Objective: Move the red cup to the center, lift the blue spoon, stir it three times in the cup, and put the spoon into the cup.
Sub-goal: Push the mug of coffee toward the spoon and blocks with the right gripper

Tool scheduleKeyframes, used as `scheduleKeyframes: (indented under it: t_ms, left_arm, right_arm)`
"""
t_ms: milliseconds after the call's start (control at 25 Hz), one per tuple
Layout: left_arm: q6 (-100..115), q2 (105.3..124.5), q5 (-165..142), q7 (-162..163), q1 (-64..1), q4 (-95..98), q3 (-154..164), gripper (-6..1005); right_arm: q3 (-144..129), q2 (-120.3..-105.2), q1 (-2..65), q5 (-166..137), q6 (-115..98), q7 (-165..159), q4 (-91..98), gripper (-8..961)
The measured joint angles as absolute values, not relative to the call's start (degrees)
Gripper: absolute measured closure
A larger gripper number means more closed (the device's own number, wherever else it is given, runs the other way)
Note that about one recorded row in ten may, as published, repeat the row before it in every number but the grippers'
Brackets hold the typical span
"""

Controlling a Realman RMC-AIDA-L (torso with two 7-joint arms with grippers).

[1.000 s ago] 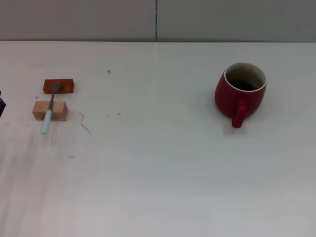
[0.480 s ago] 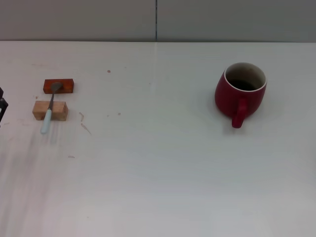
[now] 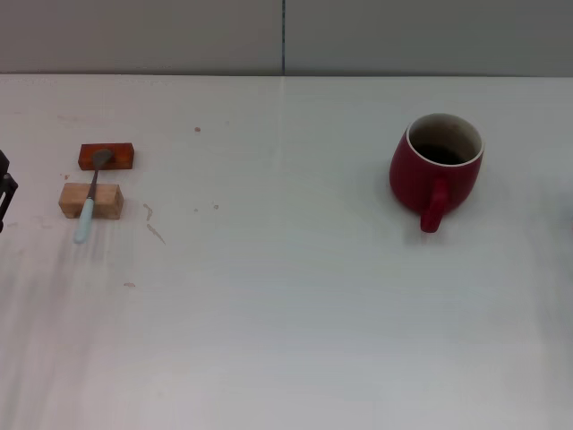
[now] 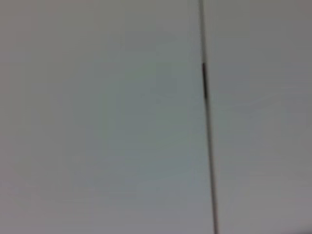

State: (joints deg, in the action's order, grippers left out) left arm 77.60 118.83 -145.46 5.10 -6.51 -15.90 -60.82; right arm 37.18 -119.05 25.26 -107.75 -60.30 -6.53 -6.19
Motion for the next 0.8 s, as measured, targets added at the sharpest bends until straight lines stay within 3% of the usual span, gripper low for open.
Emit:
scheduleKeyframes:
  t_ms: [800]
  left_arm:
    - [77.61, 118.82, -145.15, 5.09, -6.99, -16.26, -60.82, 172]
  right_arm:
    - [26.44, -119.45, 28.56, -107.75, -53.58, -6.44, -9.93, 942]
